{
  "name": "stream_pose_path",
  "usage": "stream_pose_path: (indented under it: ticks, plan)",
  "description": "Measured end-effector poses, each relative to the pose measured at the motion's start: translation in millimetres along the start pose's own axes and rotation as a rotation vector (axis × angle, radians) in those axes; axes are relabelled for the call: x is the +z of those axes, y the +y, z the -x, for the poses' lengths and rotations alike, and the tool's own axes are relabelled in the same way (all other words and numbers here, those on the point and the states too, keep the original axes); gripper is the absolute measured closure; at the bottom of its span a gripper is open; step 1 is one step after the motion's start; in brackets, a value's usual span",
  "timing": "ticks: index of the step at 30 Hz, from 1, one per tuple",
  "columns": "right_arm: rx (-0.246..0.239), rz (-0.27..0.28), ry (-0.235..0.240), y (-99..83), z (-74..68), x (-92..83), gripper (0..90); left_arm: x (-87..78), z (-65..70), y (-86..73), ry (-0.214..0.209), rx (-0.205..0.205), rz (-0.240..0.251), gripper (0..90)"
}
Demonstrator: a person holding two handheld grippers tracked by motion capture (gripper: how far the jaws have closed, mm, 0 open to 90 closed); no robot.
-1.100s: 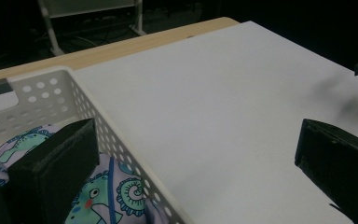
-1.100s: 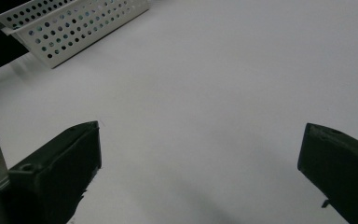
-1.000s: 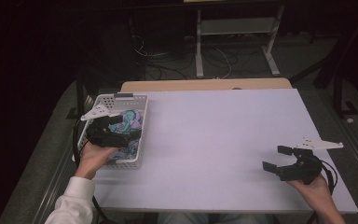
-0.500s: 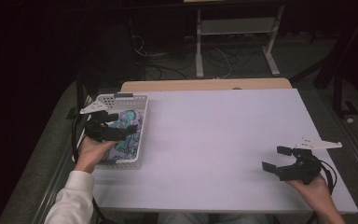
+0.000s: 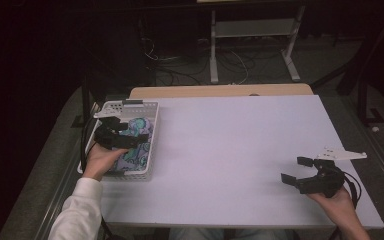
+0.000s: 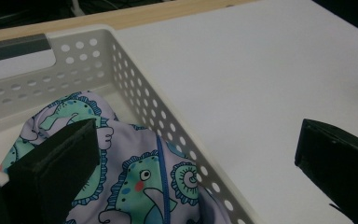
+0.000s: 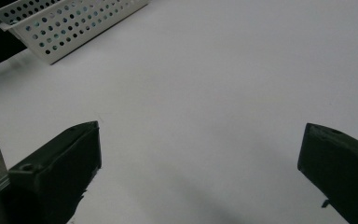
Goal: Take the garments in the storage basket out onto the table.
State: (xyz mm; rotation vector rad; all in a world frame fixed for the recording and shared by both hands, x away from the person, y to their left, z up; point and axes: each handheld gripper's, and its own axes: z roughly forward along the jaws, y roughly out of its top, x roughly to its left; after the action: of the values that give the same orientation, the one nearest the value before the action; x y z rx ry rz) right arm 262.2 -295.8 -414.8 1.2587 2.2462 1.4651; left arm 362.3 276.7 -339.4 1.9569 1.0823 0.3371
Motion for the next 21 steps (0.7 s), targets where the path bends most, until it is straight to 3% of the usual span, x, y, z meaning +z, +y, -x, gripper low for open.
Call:
stream_pose_path:
  ticks: [11, 18, 21]
  plan:
    - [0.004, 0.007, -0.004, 0.1, 1.6, -1.7, 0.0, 12.1, -10.4, -1.0, 0.019, 0.004, -0.08, 0.0]
    - [0.0, 0.002, -0.001, 0.1, 1.0, -0.7, 0.0, 19.9, -17.1, -3.2, 0.015, -0.016, -0.138, 0.0]
    - [-0.001, 0.002, -0.001, 0.2, 0.7, -0.6, 0.0, 25.6, -19.3, -4.6, 0.022, 0.001, -0.199, 0.0]
